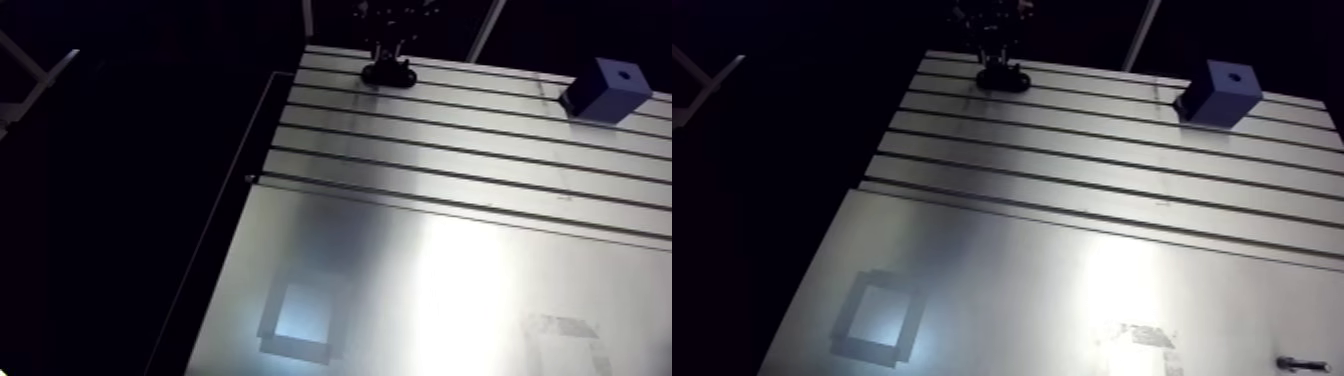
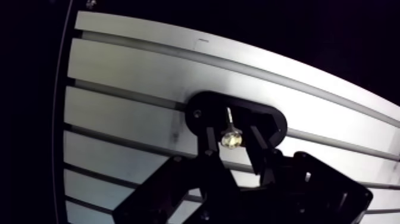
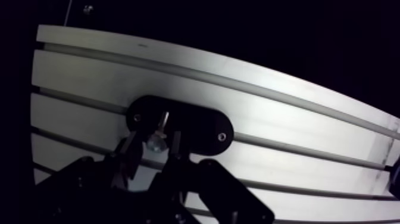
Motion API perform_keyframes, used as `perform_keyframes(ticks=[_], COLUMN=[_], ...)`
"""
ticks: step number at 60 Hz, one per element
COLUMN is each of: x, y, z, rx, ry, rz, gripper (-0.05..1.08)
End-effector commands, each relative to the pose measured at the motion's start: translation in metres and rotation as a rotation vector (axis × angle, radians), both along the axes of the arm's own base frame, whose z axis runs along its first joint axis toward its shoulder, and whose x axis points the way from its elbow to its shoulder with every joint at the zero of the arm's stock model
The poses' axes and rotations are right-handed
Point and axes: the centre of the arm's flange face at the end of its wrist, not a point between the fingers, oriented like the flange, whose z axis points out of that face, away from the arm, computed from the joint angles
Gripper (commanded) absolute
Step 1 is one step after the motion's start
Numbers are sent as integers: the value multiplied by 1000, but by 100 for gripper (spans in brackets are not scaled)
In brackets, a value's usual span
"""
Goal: Pick up the M10 bolt and insert it into the hex recess until seated.
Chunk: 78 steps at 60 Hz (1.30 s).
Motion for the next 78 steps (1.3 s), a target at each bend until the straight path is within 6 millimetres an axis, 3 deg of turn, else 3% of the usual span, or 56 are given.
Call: perform_keyframes(ticks=[1,61,78], x=[0,0,2], y=[1,-1,-3], z=[-1,2,21], rx=[0,-5,-11], ry=[-2,3,21], rz=[-1,1,9], gripper=[62,79,81])
